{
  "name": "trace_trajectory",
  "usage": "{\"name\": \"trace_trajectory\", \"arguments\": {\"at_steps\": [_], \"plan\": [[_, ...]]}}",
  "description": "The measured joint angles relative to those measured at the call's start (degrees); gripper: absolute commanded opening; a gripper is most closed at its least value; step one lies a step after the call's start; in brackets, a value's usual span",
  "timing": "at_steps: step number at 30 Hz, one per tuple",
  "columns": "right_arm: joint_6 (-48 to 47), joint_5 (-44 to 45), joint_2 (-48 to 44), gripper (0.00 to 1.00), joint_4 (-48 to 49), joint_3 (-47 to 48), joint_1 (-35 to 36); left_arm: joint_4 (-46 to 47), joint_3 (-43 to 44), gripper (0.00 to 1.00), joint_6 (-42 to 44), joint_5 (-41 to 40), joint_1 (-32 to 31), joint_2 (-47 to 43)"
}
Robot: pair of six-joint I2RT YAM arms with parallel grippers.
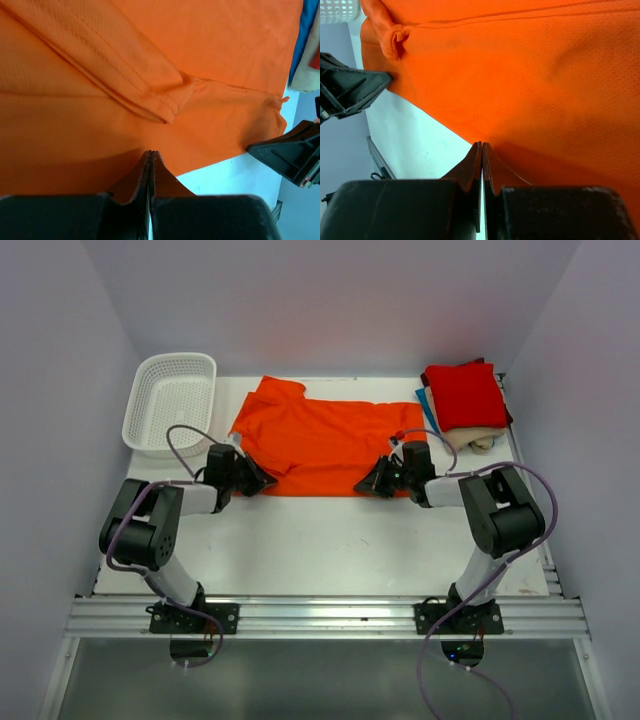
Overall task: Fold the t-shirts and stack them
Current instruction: Fold the tshirt
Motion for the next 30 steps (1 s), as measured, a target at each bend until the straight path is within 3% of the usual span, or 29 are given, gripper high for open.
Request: {"name": "trace_trajectory", "arguments": {"at_steps": [12,30], "plan": [[-0.2,0.0,0.1,0.00,0.0,-0.7,0.1,-1.7,7.3,0.00,0.1,-3.3,0.0,7.6],[-1.3,0.1,1.0,0.00,0.2,-2.2,0.3,-4.7,18.2,0.00,0.7,-3.5,0.0,11.2]]}}
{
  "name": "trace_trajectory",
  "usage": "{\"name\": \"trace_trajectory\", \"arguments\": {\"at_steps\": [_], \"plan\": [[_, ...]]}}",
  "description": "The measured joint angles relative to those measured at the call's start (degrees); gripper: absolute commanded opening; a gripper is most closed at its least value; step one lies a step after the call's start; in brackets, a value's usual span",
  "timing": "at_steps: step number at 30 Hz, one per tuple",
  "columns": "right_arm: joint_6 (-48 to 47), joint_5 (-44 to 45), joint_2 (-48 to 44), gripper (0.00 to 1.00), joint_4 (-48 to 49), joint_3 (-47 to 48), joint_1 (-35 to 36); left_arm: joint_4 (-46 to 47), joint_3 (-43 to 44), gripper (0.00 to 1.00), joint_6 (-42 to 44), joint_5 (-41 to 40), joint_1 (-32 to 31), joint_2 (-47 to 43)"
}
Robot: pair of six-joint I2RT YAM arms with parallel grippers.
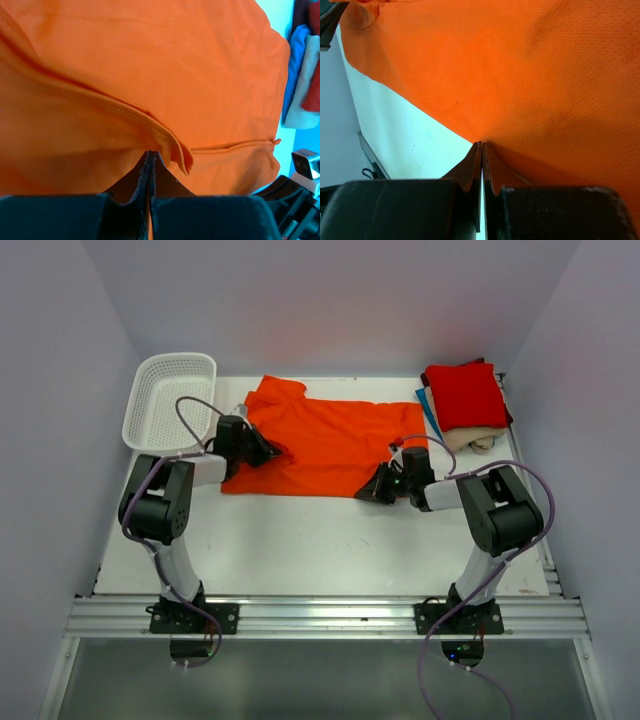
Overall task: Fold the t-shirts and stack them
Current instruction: Fold the tshirt
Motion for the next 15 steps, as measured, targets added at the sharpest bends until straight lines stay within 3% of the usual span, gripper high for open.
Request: {"name": "trace_trajectory", "arguments": {"at_steps": [9,15], "plan": [[-0.7,0.0,-0.1,0.00,0.0,0.0,0.0,-1.4,8.5,0.00,1.0,2.0,0.3,10.0],[-1.4,0.1,-0.3,0.00,0.0,-0.1,0.0,0.5,12.2,0.01,1.5,6.4,0.9,10.9]]}}
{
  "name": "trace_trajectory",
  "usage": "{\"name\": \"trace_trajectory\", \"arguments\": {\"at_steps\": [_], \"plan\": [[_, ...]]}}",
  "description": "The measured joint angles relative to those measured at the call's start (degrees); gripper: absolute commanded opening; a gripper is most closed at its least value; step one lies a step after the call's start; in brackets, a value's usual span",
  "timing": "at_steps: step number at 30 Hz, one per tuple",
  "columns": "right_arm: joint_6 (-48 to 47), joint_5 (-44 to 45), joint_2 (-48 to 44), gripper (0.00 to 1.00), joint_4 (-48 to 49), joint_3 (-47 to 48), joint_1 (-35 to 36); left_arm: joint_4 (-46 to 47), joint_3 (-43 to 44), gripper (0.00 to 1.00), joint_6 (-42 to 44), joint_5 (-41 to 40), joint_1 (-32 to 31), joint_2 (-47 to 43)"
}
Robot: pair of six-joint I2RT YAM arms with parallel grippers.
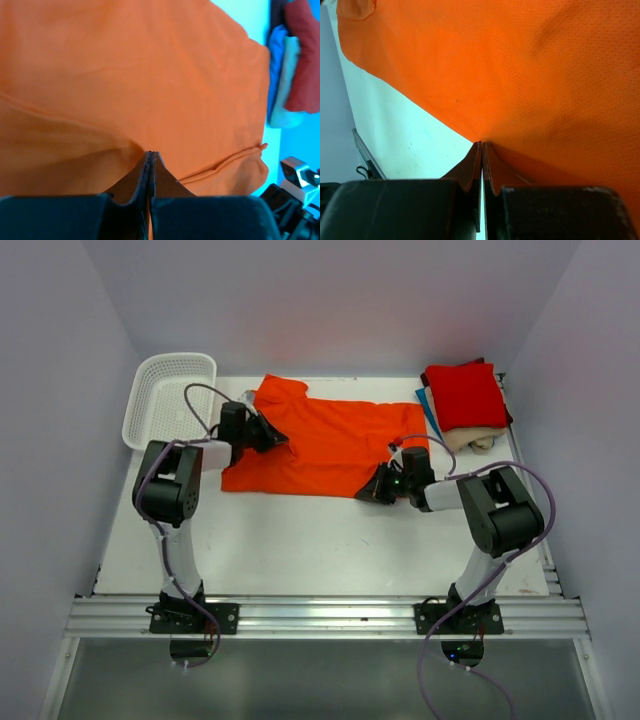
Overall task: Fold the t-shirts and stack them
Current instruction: Fold the tshirt
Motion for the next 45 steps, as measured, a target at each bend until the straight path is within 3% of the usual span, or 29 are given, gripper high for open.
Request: {"name": "trace_trajectory", "arguments": {"at_steps": [3,4,6,7,8,10,13,15,18,19,20,21,27,30,37,45], "plan": [[-0.6,0.0,-1.0,0.00,-0.6,-0.2,0.0,0.5,0.3,0.31,0.5,1.2,0.4,-1.9],[-0.9,-0.1,-1.8,0.00,-1.1,-0.3,0.0,0.4,0.4,0.51,0.9,1.2,0.5,-3.3],[-1.5,-0.2,-4.2,0.47,-1.9,-0.2,0.0,-2.6,2.2,0.68,1.9,0.1,0.7,-7.5],[-2.0,-0.2,-5.3,0.47,-2.2,-0.1,0.0,-3.1,3.0,0.73,2.6,-0.3,0.7,-8.5],[-3.1,0.0,-6.9,0.62,-4.5,1.0,0.0,-5.7,5.5,0.76,3.5,-1.8,0.8,-9.7],[-5.2,1.3,-9.6,0.75,-10.0,5.7,0.0,-9.8,12.9,0.76,6.1,-5.5,0.8,-10.8],[-8.7,5.6,-10.1,0.77,-19.8,16.7,0.1,-16.1,24.3,0.71,8.7,-9.5,1.5,-9.2],[-11.1,9.9,-9.8,0.73,-25.5,24.6,0.1,-21.4,34.9,0.64,10.0,-10.6,2.5,-4.6],[-15.0,17.4,-7.9,0.10,-33.8,36.6,0.1,-27.1,45.4,0.33,11.2,-9.7,4.2,3.3],[-15.9,19.4,-6.7,0.00,-35.9,39.8,0.1,-28.4,45.6,0.10,11.5,-8.6,4.6,4.8],[-16.4,21.2,-5.4,0.00,-37.5,42.3,0.1,-29.2,43.6,0.01,11.4,-7.6,4.9,5.6],[-16.6,22.4,-3.9,0.00,-39.0,43.9,0.1,-29.4,40.6,0.00,11.3,-6.8,5.1,5.6],[-16.2,24.1,5.2,0.00,-42.2,40.9,0.0,-25.3,6.1,0.00,10.2,0.8,4.3,-1.7],[-15.1,23.6,8.2,0.00,-42.3,35.7,0.0,-22.0,-4.8,0.00,9.3,3.8,3.7,-7.7],[-13.1,21.8,8.9,0.00,-39.4,31.3,0.0,-12.0,-7.8,0.00,8.8,6.5,3.6,-13.7],[-13.1,21.9,7.1,0.00,-36.3,27.9,0.0,-12.9,-10.8,0.00,9.3,3.9,3.6,-13.7]]}}
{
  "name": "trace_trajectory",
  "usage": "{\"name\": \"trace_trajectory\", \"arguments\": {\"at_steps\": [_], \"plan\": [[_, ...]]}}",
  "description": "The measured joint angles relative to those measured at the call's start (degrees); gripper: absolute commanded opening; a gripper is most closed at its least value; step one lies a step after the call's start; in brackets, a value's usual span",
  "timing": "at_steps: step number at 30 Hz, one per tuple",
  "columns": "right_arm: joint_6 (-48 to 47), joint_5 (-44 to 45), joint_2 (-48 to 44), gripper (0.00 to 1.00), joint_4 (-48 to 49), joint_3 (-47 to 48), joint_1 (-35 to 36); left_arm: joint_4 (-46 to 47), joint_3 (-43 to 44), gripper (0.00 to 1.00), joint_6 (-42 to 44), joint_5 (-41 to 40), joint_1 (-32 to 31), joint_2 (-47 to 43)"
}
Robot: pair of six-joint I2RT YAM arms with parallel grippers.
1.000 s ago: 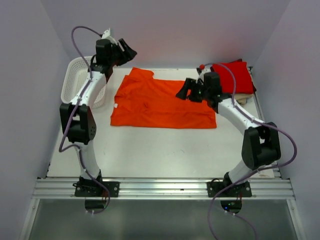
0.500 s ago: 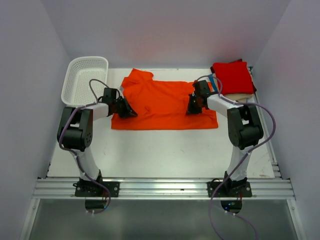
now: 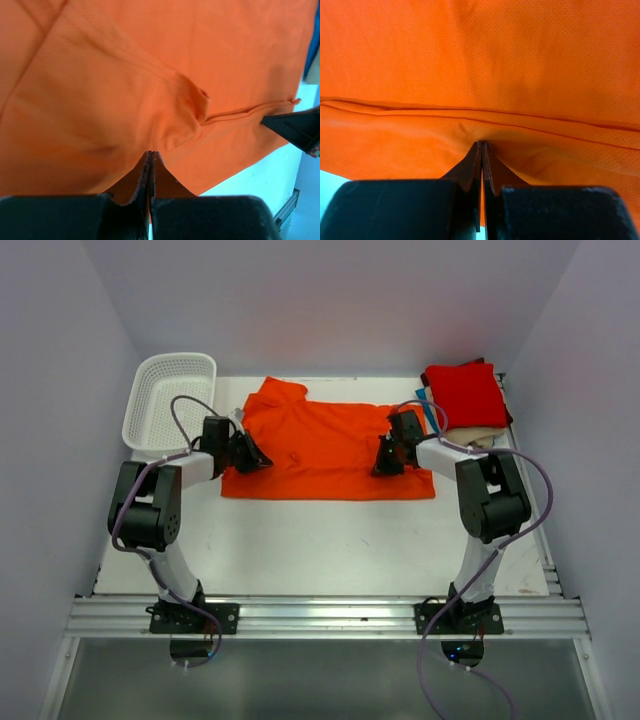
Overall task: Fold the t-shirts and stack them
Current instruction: Fold the tshirt
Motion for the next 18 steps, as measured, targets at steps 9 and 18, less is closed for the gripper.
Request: {"name": "trace_trajectory", "arguments": {"at_steps": [9,18], "plan": [[0.4,1.4,-5.0,0.00,3.2,-7.3,0.4,-5.5,-2.1,0.00,0.8,-7.6,0.0,0.1],[0.8,2.5,-10.6,0.00,5.5,-14.7,2.6,-4.8,-8.8,0.00,-0.5,-8.1,0.0,-5.1]]}}
